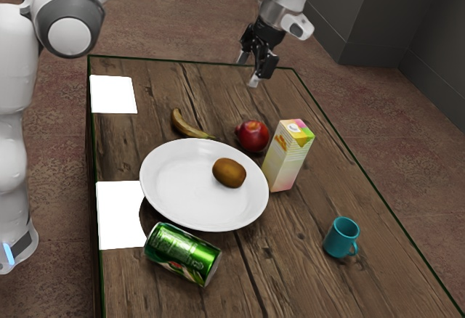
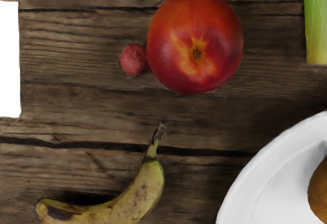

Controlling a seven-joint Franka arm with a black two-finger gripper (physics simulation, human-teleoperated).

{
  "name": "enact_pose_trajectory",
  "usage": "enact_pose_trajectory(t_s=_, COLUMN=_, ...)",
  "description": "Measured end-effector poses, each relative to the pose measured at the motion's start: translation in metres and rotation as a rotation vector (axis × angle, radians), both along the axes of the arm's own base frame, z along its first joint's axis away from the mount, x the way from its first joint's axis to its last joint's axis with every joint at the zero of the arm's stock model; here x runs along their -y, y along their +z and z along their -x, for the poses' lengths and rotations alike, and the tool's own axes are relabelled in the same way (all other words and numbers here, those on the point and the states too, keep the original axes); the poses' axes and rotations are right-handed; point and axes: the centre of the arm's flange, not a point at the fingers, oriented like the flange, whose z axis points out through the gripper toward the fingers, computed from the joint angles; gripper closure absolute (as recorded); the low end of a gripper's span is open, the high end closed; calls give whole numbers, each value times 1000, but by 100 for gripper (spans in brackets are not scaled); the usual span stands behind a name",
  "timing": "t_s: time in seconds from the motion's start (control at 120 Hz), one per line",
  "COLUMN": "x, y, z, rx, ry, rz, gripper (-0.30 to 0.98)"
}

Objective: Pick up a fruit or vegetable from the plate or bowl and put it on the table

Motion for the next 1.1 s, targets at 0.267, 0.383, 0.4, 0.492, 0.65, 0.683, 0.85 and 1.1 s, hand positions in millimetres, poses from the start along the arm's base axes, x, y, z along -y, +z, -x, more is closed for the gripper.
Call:
enact_pose_trajectory(t_s=0.267, x=106, y=2, z=-21, rx=126, ry=-135, rz=-25, gripper=0)
enact_pose_trajectory(t_s=0.383, x=116, y=19, z=-6, rx=159, ry=-84, rz=16, gripper=0)
enact_pose_trajectory(t_s=0.4, x=118, y=32, z=2, rx=178, ry=-78, rz=18, gripper=0)
enact_pose_trajectory(t_s=0.492, x=130, y=80, z=46, rx=218, ry=-54, rz=26, gripper=0)
enact_pose_trajectory(t_s=0.65, x=150, y=32, z=123, rx=66, ry=6, rz=7, gripper=0)
enact_pose_trajectory(t_s=0.683, x=145, y=18, z=130, rx=50, ry=34, rz=7, gripper=0)
enact_pose_trajectory(t_s=0.85, x=154, y=-37, z=131, rx=27, ry=98, rz=10, gripper=0)
enact_pose_trajectory(t_s=1.1, x=148, y=-76, z=130, rx=57, ry=205, rz=43, gripper=0)
